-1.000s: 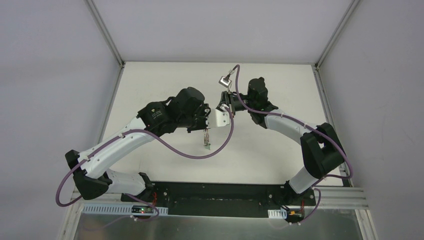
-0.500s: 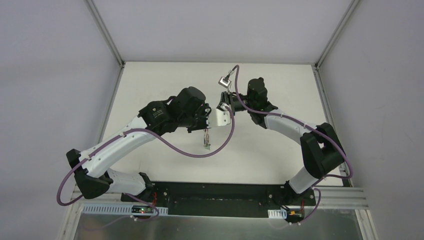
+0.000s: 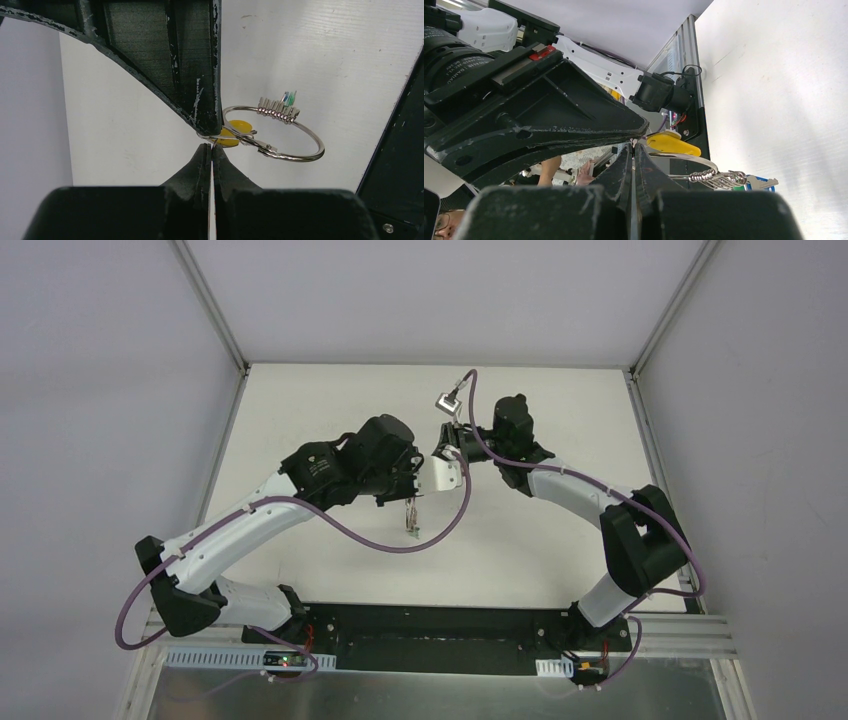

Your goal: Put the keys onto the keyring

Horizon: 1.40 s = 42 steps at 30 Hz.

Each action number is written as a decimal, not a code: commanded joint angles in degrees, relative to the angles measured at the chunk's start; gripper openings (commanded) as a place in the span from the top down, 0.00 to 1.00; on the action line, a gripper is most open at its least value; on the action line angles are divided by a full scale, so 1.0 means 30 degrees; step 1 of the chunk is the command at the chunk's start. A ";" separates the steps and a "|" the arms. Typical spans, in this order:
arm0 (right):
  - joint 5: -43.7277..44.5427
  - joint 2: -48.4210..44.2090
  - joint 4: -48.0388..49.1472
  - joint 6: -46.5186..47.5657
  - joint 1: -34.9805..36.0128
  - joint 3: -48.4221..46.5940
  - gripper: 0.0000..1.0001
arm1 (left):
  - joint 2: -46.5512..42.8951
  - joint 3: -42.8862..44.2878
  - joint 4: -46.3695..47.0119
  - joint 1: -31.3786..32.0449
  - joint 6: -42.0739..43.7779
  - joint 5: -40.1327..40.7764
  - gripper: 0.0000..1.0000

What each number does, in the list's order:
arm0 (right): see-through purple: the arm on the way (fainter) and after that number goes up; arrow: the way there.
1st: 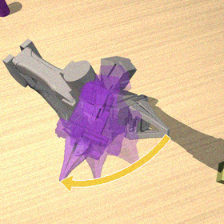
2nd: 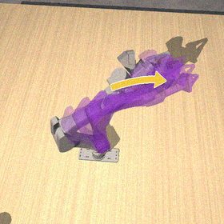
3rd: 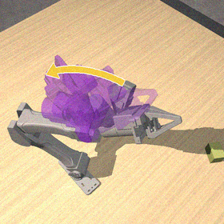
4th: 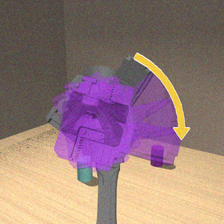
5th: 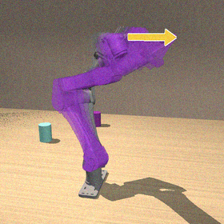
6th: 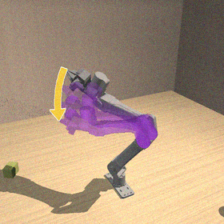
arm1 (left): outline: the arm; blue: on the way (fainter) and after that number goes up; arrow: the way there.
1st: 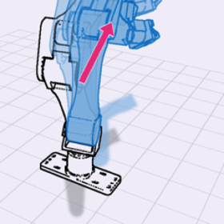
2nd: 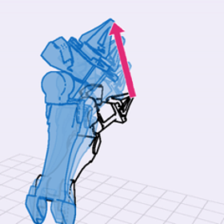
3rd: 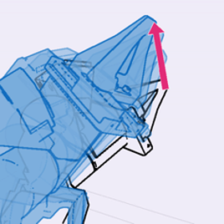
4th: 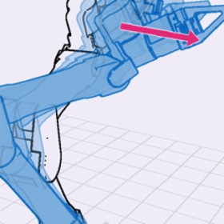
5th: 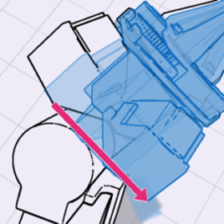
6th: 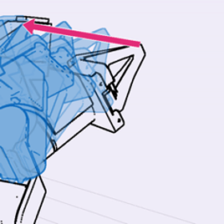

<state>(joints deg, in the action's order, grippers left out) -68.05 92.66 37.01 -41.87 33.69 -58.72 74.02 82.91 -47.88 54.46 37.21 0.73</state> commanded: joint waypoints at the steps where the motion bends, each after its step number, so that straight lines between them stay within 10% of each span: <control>1: -0.0344 -0.0038 0.0670 0.0094 0.0616 -0.0909 1.00 | 0.0233 0.0783 0.1999 0.0231 -0.0422 0.0672 1.00; 42: 0.0247 -0.0980 -0.2465 0.2208 -0.0553 -0.1550 1.00 | -0.0597 -0.0977 0.1520 0.0242 0.0926 -0.0215 1.00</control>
<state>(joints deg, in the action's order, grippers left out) -66.87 92.64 28.60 -36.12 32.71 -61.10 74.19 80.44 -45.19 54.43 38.70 1.06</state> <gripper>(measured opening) 0.009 0.008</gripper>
